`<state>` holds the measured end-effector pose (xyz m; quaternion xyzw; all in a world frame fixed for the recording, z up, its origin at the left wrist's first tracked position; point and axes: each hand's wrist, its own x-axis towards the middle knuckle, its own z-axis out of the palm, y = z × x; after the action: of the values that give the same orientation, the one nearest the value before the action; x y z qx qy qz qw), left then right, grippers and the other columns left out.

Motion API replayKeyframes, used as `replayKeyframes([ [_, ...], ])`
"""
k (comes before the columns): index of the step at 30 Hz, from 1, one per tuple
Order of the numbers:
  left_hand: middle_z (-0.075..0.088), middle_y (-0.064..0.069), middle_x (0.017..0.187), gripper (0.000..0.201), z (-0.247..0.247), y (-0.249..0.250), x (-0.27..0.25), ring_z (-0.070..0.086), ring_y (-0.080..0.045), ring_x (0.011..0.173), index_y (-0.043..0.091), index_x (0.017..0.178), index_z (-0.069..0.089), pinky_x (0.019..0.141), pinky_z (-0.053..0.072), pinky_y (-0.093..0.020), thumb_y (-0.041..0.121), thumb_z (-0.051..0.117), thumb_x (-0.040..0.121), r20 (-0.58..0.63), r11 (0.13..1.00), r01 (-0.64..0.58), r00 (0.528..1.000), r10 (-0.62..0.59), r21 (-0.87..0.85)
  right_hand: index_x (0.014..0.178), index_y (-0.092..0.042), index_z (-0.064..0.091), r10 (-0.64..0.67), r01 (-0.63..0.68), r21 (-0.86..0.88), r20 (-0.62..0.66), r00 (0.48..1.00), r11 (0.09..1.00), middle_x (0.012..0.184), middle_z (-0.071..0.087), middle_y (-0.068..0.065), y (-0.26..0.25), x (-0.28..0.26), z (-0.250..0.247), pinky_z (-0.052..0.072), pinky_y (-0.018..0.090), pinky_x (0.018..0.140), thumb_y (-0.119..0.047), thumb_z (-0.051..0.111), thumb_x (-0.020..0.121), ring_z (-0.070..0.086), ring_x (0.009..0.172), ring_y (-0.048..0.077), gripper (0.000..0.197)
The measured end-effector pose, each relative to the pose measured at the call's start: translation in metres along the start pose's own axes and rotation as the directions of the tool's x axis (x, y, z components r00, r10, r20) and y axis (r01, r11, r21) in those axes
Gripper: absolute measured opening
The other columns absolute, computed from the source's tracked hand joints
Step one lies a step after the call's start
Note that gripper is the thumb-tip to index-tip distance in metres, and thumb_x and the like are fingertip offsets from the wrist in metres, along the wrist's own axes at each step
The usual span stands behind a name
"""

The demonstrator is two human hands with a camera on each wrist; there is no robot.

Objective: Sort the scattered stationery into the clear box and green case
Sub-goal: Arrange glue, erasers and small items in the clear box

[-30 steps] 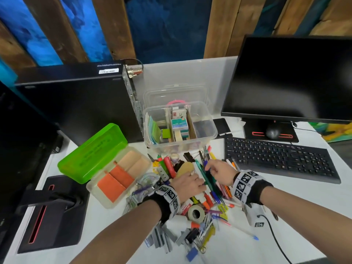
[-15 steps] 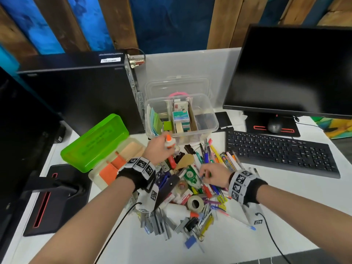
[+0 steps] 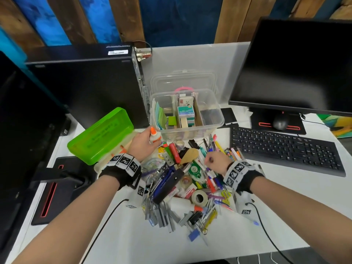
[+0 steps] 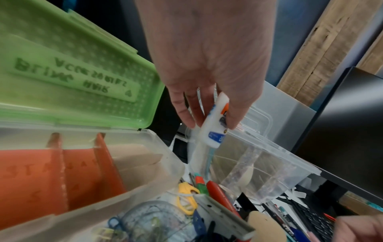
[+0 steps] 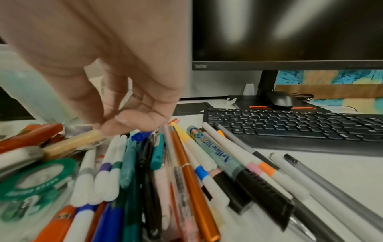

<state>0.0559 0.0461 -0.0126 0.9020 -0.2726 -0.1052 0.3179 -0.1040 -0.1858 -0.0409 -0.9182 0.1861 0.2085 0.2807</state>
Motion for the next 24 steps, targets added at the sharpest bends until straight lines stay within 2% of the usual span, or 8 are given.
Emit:
replayKeyframes([
  [3, 0.067, -0.002, 0.094, 0.028, -0.008, -0.005, -0.005, 0.061, -0.023, 0.088, 0.017, 0.111, 0.055, 0.073, 0.045, -0.033, 0.031, 0.064, 0.088, 0.004, 1.000, -0.010, 1.000, 0.010, 0.028, 0.088, -0.018, 0.061, 0.026, -0.019, 0.095, -0.079, 0.997, 0.995, 0.082, 0.054, -0.006, 0.004, 0.000, -0.008, 0.044, 0.026, 0.077, -0.015, 0.052, 0.093, 0.055, 0.087, 0.017, 0.011],
  [5, 0.067, -0.005, 0.091, 0.032, -0.013, -0.010, -0.010, 0.062, -0.023, 0.085, 0.016, 0.113, 0.054, 0.076, 0.049, -0.039, 0.036, 0.062, 0.089, 0.023, 1.000, 0.011, 1.000, -0.012, 0.018, 0.087, -0.019, 0.060, -0.017, 0.024, 0.121, -0.059, 0.998, 0.992, 0.076, 0.054, -0.004, -0.001, -0.001, -0.007, 0.043, 0.027, 0.075, -0.014, 0.052, 0.094, 0.055, 0.077, 0.018, 0.012],
  [7, 0.067, -0.008, 0.088, 0.031, -0.017, -0.017, -0.016, 0.062, -0.023, 0.079, 0.014, 0.109, 0.054, 0.074, 0.051, -0.041, 0.037, 0.061, 0.090, 0.052, 0.999, 0.023, 0.998, -0.025, 0.032, 0.085, -0.023, 0.059, -0.062, 0.064, 0.114, -0.022, 0.998, 0.991, 0.070, 0.053, -0.007, -0.010, 0.001, 0.000, 0.038, 0.031, 0.091, -0.014, 0.052, 0.094, 0.053, 0.072, 0.015, 0.015],
  [9, 0.067, -0.009, 0.090, 0.030, -0.019, -0.024, -0.022, 0.063, -0.025, 0.081, 0.012, 0.111, 0.052, 0.073, 0.050, -0.039, 0.034, 0.059, 0.092, 0.051, 0.997, 0.046, 0.997, -0.049, 0.055, 0.094, -0.021, 0.063, -0.080, 0.081, 0.049, -0.018, 0.997, 0.996, 0.077, 0.056, -0.008, -0.020, 0.002, 0.009, 0.024, 0.035, 0.106, -0.016, 0.052, 0.094, 0.054, 0.081, 0.014, 0.012],
  [12, 0.067, -0.010, 0.092, 0.034, -0.021, -0.035, -0.028, 0.063, -0.027, 0.082, 0.012, 0.120, 0.048, 0.074, 0.049, -0.038, 0.030, 0.054, 0.093, 0.050, 0.990, 0.121, 0.991, -0.124, 0.066, 0.112, -0.017, 0.059, -0.152, 0.153, 0.072, -0.021, 0.988, 0.986, 0.096, 0.052, -0.005, -0.041, 0.000, 0.026, 0.045, 0.030, 0.089, -0.015, 0.053, 0.092, 0.057, 0.092, 0.019, 0.021],
  [18, 0.059, 0.000, 0.081, 0.025, -0.017, -0.039, -0.035, 0.058, -0.023, 0.073, 0.017, 0.112, 0.048, 0.065, 0.038, -0.031, 0.028, 0.056, 0.091, 0.056, 0.992, 0.093, 0.994, -0.098, 0.089, 0.136, -0.026, 0.040, -0.231, 0.229, -0.032, -0.087, 0.969, 0.973, 0.130, 0.036, 0.002, -0.088, 0.009, 0.049, 0.049, 0.025, 0.071, -0.034, 0.051, 0.094, 0.060, 0.090, 0.019, 0.045],
  [22, 0.062, -0.002, 0.081, 0.027, -0.012, -0.037, -0.033, 0.061, -0.025, 0.078, 0.018, 0.114, 0.050, 0.065, 0.040, -0.031, 0.030, 0.057, 0.091, 0.066, 0.997, 0.057, 0.996, -0.061, 0.054, 0.140, -0.020, 0.038, -0.195, 0.187, -0.156, -0.039, 0.980, 0.970, 0.144, 0.031, 0.010, -0.107, 0.016, 0.062, 0.048, 0.036, 0.092, -0.036, 0.049, 0.094, 0.050, 0.116, 0.026, 0.050],
  [24, 0.061, -0.003, 0.082, 0.029, -0.010, -0.033, -0.030, 0.060, -0.026, 0.079, 0.017, 0.117, 0.049, 0.065, 0.040, -0.031, 0.029, 0.057, 0.091, 0.071, 0.999, 0.037, 0.997, -0.040, 0.037, 0.136, -0.014, 0.044, -0.194, 0.180, -0.148, -0.080, 0.978, 0.972, 0.142, 0.034, 0.011, -0.112, 0.015, 0.067, 0.043, 0.036, 0.095, -0.032, 0.049, 0.095, 0.049, 0.119, 0.028, 0.045],
])
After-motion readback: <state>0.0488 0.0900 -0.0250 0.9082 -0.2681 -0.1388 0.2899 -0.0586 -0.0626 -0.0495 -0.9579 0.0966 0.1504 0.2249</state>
